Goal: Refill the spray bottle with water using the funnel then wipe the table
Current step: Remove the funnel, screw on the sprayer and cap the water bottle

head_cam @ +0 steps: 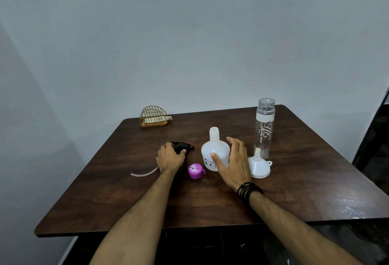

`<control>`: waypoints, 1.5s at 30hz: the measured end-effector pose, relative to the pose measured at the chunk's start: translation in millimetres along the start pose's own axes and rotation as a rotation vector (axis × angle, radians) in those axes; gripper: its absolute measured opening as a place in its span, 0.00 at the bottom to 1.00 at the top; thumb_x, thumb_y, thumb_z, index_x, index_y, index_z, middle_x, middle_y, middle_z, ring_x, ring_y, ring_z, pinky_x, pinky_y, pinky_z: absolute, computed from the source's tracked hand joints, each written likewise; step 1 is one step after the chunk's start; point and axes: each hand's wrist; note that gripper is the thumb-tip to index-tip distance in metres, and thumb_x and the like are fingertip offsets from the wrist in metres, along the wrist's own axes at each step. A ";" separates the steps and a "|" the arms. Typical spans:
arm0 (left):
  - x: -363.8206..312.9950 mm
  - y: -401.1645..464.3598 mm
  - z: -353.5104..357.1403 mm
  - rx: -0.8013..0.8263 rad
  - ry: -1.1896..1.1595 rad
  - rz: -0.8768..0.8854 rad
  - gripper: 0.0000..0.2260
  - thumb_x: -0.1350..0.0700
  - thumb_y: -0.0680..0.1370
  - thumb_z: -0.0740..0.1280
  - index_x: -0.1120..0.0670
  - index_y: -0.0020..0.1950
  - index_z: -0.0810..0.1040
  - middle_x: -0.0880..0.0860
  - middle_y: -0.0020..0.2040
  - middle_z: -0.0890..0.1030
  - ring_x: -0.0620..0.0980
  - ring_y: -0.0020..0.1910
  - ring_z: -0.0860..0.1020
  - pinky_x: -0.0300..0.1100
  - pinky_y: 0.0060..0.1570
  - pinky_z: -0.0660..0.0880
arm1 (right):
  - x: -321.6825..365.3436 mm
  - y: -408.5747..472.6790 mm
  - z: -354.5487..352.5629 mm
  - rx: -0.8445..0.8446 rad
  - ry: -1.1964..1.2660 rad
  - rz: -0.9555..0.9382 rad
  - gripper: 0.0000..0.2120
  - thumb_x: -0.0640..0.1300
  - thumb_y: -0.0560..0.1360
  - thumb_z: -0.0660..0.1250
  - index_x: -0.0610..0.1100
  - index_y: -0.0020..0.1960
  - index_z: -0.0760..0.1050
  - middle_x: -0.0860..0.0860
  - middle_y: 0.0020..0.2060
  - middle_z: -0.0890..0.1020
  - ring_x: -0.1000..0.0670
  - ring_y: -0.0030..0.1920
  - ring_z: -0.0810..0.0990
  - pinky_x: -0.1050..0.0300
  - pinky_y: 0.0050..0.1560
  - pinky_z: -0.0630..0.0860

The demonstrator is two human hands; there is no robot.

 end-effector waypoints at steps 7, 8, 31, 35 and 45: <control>-4.5 9.9 2.4 0.033 -0.084 -0.014 0.14 0.53 0.79 0.68 0.57 0.61 0.72 0.57 0.60 0.77 0.57 0.61 0.76 0.50 0.57 0.75 | 0.1 0.5 0.4 0.026 0.009 -0.023 0.26 0.58 0.74 0.69 0.48 0.67 0.69 0.51 0.61 0.73 0.51 0.59 0.71 0.55 0.58 0.72; -6.5 13.5 1.5 0.046 -0.125 -0.029 0.14 0.53 0.79 0.68 0.58 0.60 0.72 0.57 0.59 0.77 0.58 0.60 0.77 0.50 0.56 0.74 | 0.2 0.0 0.0 0.026 0.017 -0.023 0.26 0.58 0.73 0.69 0.48 0.66 0.69 0.52 0.61 0.73 0.51 0.59 0.71 0.55 0.59 0.72; -170.8 38.8 -134.8 0.235 -1.890 0.279 0.04 0.66 0.81 0.64 0.62 0.53 0.78 0.55 0.43 0.79 0.49 0.44 0.80 0.44 0.59 0.79 | 59.7 104.9 -33.9 0.253 0.714 0.219 0.07 0.40 0.74 0.74 0.44 0.51 0.85 0.50 0.45 0.87 0.54 0.47 0.84 0.63 0.48 0.79; -164.0 39.1 -131.2 0.260 -1.891 0.285 0.04 0.66 0.81 0.65 0.62 0.54 0.78 0.55 0.44 0.79 0.49 0.45 0.80 0.43 0.57 0.80 | 61.3 106.3 -32.3 0.297 0.853 0.322 0.08 0.41 0.73 0.74 0.39 0.51 0.83 0.46 0.44 0.86 0.55 0.43 0.84 0.67 0.42 0.78; -157.8 28.8 -119.8 0.351 -1.860 0.306 0.06 0.65 0.81 0.64 0.63 0.56 0.78 0.55 0.43 0.81 0.50 0.45 0.81 0.43 0.56 0.80 | 44.1 102.4 -25.2 0.150 0.575 0.278 0.08 0.40 0.69 0.78 0.44 0.48 0.84 0.50 0.40 0.86 0.53 0.43 0.84 0.60 0.47 0.81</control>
Point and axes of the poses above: each hand's wrist, its own y-axis towards the middle knuckle, its own z-axis out of the palm, x = y × z
